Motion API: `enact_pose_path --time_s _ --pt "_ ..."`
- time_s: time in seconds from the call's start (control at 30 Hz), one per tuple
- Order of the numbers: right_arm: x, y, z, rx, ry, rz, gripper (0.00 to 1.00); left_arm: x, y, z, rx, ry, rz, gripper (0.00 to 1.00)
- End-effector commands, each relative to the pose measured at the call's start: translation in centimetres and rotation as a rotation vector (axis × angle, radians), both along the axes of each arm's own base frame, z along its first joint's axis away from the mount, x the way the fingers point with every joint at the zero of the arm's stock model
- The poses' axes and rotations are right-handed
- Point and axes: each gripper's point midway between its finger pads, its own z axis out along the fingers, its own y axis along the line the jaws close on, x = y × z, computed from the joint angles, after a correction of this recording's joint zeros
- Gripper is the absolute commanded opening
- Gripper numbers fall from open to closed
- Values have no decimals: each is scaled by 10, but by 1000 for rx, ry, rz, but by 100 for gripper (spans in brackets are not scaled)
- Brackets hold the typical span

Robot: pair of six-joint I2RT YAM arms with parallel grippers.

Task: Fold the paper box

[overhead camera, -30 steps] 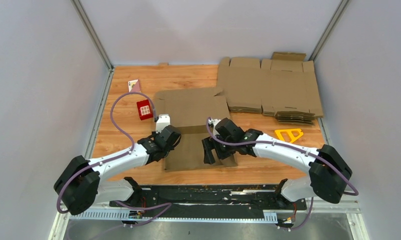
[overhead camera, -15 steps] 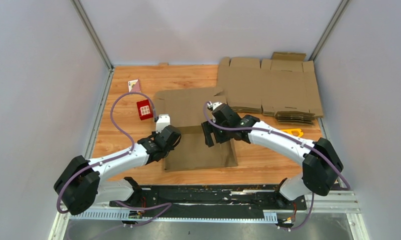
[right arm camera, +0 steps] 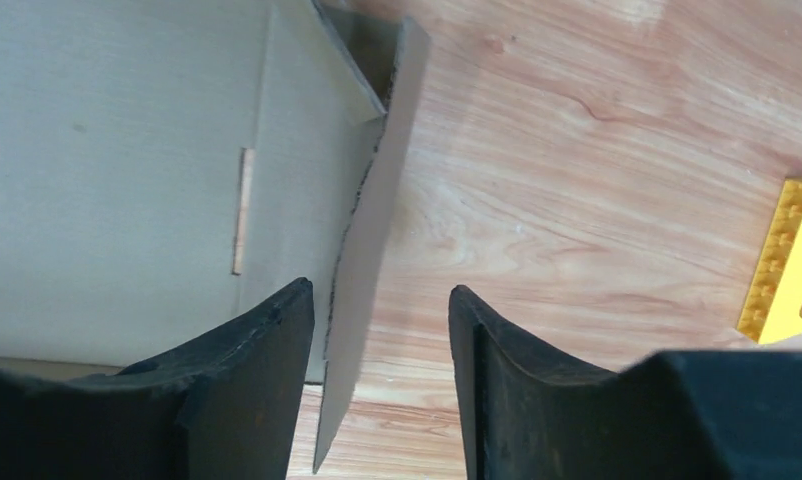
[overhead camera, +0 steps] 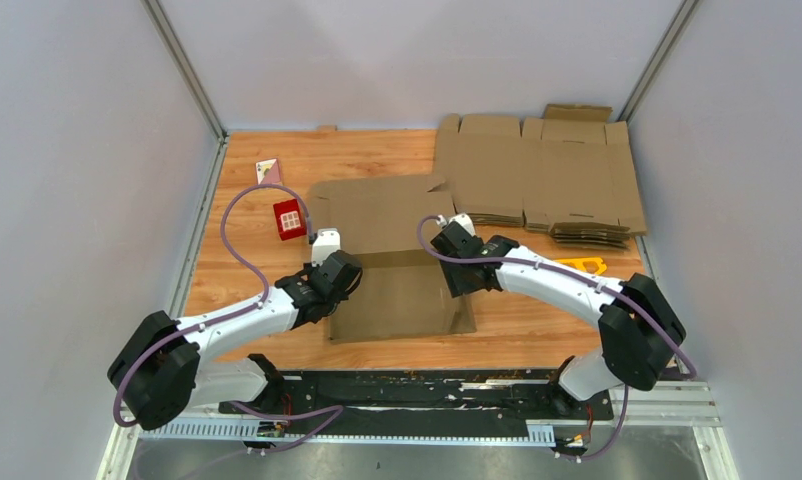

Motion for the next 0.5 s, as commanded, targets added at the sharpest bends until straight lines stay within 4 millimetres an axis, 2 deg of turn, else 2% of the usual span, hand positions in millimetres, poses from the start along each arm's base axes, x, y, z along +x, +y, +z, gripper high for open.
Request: enact_pose_path --time_s 0.0,0.07,0.1,0.2,0.37,0.47 --pt "9 -17 -9 -94 -39 -62 40 9 8 10 28 -49 49 0" --pt "11 -19 -12 -127 -29 -68 11 9 8 10 30 -48 50 0" --pt "13 -18 -10 -129 -31 -71 1 9 9 9 30 -47 50 0" --pt "12 -6 5 -50 -43 -43 0 9 7 9 23 -45 47 0" --pt "1 18 52 141 -66 30 0 9 5 8 19 -37 41 0" --pt "-6 28 69 211 -67 61 0 9 3 7 15 -35 35 0"
